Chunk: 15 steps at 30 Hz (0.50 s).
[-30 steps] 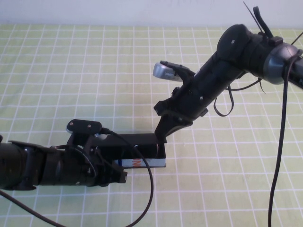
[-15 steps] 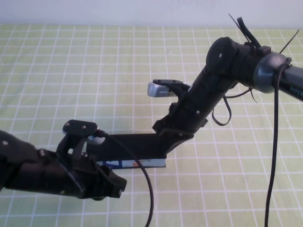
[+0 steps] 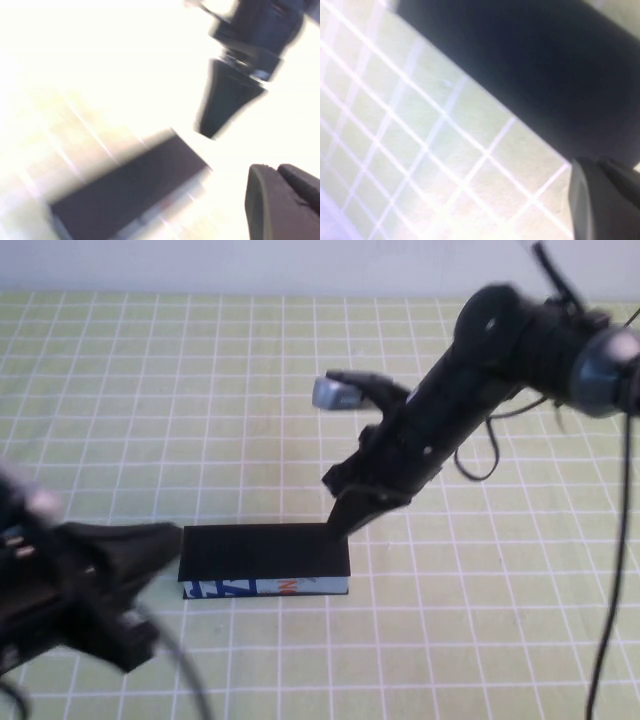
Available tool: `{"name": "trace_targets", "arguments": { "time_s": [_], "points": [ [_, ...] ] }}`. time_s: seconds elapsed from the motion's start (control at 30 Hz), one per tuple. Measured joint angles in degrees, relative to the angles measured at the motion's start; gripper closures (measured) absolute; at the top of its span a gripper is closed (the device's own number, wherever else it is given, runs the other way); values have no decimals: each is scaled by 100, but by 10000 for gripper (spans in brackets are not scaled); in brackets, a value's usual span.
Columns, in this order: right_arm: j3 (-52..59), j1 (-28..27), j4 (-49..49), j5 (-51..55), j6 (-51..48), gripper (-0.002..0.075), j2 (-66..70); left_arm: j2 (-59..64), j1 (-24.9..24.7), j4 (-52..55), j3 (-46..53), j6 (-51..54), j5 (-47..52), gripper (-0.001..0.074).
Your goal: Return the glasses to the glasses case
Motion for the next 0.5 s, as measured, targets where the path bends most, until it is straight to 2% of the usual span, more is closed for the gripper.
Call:
{"name": "trace_targets", "arguments": {
  "time_s": [0.13, 0.27, 0.5],
  "points": [
    [286, 0, -77, -14, 0, 737, -881, -1521, 0, -22, 690, 125, -895, 737],
    [1012, 0, -104, -340, 11, 737, -2018, -3133, 0, -66, 1529, 137, -1527, 737],
    [2548, 0, -162, -1109, 159, 737, -3928, -4863, 0, -82, 2861, 137, -1700, 737]
  ]
}}
